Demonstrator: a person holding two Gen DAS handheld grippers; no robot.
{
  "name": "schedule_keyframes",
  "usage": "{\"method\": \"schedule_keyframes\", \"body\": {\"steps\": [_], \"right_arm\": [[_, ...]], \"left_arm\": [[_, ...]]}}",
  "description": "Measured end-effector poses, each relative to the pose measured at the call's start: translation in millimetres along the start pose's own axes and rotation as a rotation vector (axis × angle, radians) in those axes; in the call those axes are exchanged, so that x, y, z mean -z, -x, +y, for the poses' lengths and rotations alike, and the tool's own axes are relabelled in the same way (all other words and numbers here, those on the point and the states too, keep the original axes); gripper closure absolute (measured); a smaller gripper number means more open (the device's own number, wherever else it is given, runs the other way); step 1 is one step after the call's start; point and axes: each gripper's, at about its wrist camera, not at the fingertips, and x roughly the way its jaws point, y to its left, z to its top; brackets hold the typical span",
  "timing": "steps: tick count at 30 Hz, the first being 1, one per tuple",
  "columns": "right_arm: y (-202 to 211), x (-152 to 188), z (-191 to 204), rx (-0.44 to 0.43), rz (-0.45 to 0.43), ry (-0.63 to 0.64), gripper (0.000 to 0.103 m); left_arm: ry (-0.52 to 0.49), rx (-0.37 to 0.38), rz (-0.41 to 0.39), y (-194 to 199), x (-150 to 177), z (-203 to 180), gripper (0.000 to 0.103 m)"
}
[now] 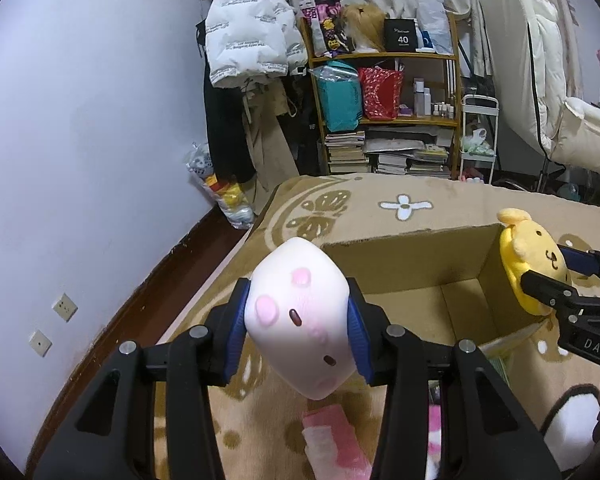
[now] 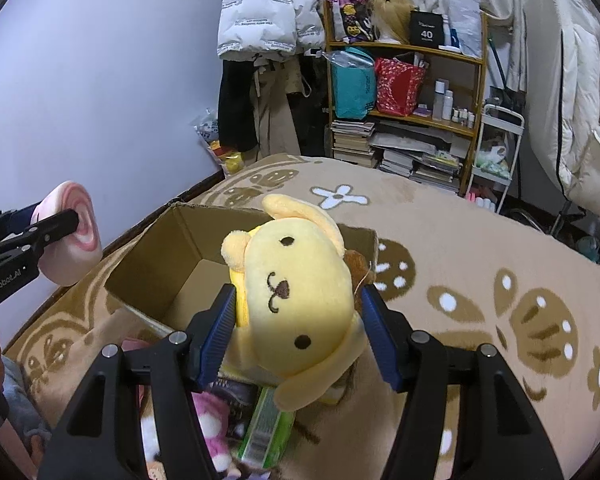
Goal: Organize soft objects
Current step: 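Carry both toys over the box and open both tools to drop them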
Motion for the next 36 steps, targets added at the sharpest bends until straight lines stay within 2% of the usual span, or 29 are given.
{"method": "schedule_keyframes", "body": {"steps": [7,15,20,31,36], "right_arm": [[-16,-12,3,-0.015,-0.017,0.024,0.037],[-42,-10,-6,-0.03,0.013,-0.004,0.036],[-50,-6,-11,-0.047,0.02,-0.019,0.036],[-57,1,-7,-0.076,0.045,-0.012,0.033],[-56,2,-6,-0.078,0.046,-0.014,0.031]], "left_arm": [[-0.017,0.025,-0.006,-20,-10,-15,0.059],[-0.043,0.068,0.071,-55,6,-31,0.059],[-0.078,0.066,0.097,-71,15,-40,0.058],[-0.129,0.063,0.096,-72,17,-50,0.049],[-0.129,0.092,0.1,-72,18,-53,0.045]]}}
